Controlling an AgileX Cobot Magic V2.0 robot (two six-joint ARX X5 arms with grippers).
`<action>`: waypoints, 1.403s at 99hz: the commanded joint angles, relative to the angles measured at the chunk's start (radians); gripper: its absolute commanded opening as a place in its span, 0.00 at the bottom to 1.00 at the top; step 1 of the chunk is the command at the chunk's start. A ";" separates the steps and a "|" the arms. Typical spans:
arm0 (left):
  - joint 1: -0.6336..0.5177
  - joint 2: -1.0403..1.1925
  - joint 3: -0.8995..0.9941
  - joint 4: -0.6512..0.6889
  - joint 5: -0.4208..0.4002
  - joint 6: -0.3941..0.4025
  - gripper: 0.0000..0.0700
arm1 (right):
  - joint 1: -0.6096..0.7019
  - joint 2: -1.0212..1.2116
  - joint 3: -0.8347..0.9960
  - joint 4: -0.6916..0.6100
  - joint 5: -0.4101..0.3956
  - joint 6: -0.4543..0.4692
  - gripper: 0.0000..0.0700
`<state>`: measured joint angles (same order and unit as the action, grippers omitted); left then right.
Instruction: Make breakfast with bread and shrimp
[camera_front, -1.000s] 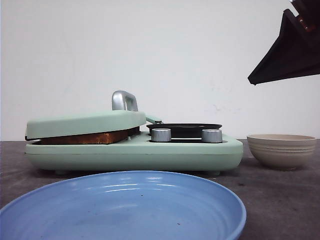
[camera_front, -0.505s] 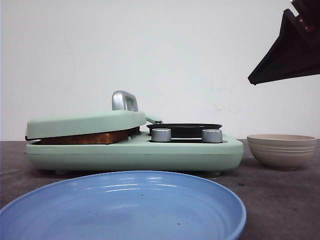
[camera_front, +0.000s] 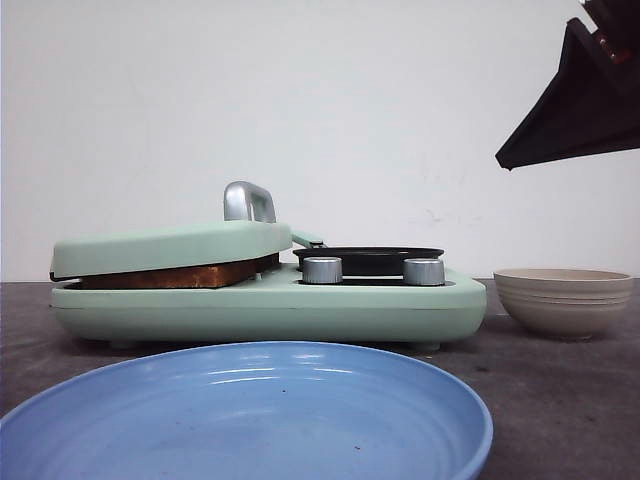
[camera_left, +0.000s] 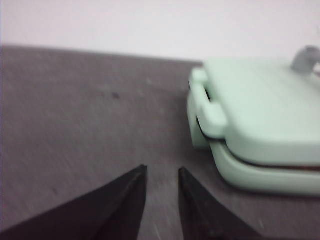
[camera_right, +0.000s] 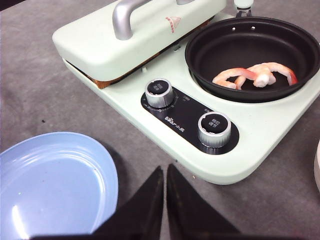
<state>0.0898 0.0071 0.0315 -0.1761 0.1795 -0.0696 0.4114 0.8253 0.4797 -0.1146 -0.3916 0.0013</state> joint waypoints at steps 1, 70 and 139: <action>-0.009 -0.004 -0.018 -0.003 -0.008 0.023 0.16 | 0.004 0.003 0.005 0.013 0.000 0.010 0.00; -0.014 -0.004 -0.018 -0.004 -0.033 0.025 0.16 | 0.004 0.003 0.005 0.014 0.000 0.010 0.00; -0.014 -0.004 -0.018 -0.004 -0.033 0.025 0.16 | -0.132 -0.599 -0.319 -0.011 0.363 -0.231 0.00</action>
<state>0.0742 0.0044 0.0315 -0.1772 0.1375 -0.0608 0.2951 0.3107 0.2253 -0.1696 -0.0292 -0.1902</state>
